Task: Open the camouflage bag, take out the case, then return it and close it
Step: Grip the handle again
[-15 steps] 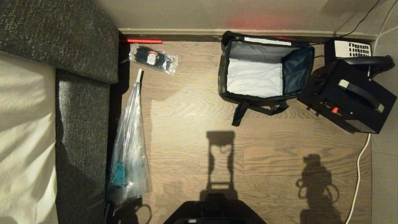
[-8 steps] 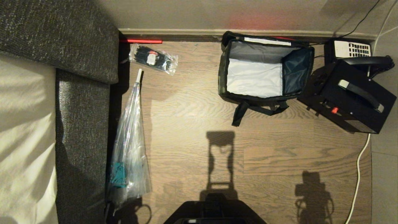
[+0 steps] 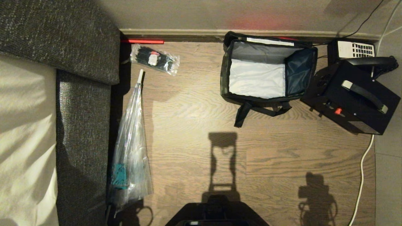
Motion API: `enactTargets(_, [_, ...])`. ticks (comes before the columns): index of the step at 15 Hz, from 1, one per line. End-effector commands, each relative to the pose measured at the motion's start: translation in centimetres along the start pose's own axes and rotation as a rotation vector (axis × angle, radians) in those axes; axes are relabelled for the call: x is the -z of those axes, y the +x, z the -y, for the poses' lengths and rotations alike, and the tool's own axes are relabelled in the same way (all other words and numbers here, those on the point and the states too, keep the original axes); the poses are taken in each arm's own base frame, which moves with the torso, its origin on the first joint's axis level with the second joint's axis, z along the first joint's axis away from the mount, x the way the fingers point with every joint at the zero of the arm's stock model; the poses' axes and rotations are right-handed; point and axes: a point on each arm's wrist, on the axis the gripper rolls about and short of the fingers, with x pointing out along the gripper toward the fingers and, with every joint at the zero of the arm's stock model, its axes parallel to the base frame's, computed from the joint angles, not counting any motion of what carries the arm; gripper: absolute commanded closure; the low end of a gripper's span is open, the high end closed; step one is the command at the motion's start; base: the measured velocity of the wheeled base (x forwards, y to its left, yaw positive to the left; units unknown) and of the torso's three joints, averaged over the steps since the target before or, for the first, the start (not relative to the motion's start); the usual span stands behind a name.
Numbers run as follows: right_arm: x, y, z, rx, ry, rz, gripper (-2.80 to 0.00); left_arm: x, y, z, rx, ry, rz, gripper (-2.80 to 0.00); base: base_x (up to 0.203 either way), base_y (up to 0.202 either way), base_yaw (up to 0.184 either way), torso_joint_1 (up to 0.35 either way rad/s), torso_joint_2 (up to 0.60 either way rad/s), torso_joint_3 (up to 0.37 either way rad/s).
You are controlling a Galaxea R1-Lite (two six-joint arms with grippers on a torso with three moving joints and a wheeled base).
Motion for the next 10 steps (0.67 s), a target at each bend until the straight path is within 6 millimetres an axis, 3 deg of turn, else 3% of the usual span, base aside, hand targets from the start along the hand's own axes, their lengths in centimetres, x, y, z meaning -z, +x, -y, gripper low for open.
enactTargets(1, [1.14, 0.21, -0.02, -0.002, 0.000, -0.046, 0.00, 0.00, 0.00, 0.00, 0.000, 0.000, 0.000, 0.00, 0.000, 0.000, 0.000, 0.000, 0.00, 0.000])
enactTargets(10, [1.14, 0.21, -0.02, -0.002, 0.000, -0.046, 0.00, 0.00, 0.00, 0.00, -0.001, 0.000, 0.000, 0.00, 0.000, 0.000, 0.000, 0.004, 0.00, 0.001])
